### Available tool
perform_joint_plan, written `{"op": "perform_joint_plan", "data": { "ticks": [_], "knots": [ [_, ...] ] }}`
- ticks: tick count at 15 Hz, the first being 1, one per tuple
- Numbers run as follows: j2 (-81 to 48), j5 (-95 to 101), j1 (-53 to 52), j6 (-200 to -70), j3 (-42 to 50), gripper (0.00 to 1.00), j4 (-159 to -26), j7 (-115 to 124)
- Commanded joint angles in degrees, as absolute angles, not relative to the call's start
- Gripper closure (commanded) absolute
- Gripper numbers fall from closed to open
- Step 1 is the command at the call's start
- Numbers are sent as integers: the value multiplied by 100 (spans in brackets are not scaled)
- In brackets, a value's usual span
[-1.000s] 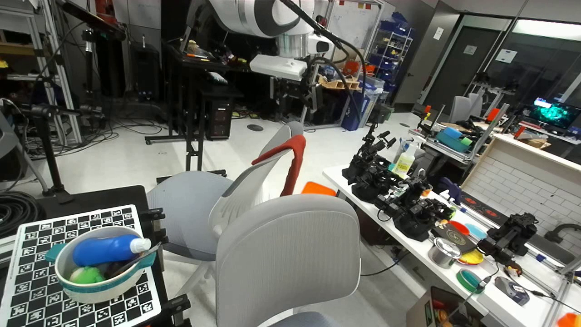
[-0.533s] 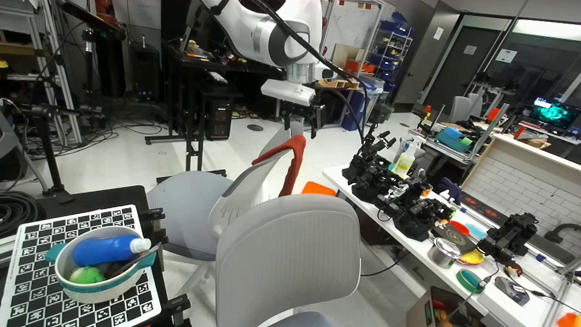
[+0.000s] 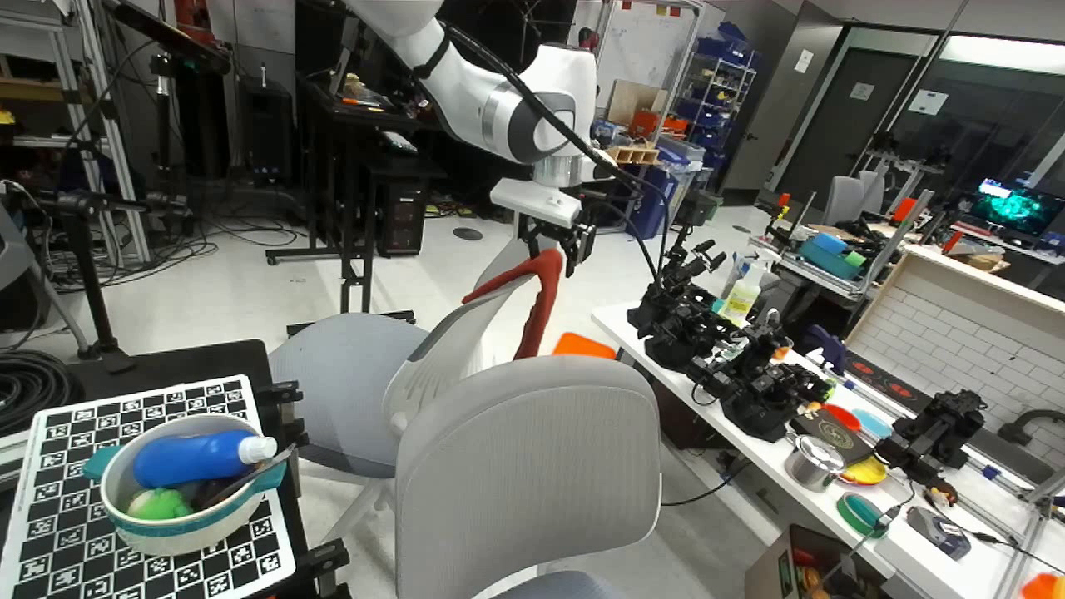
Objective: Move the orange towel to the chair on the left then back to the right
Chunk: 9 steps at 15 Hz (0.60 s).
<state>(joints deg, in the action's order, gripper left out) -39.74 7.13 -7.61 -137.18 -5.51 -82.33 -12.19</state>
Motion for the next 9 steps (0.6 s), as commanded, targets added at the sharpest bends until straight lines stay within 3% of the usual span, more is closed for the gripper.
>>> {"op": "perform_joint_plan", "data": {
  "ticks": [1, 7, 9],
  "knots": [
    [-4247, 500, -710, -13392, -739, 55, -7809, -1310],
    [-3927, 508, -764, -13245, -786, 99, -7943, -1253],
    [-3687, 530, -790, -13249, -791, 100, -8088, -1230]
  ]
}}
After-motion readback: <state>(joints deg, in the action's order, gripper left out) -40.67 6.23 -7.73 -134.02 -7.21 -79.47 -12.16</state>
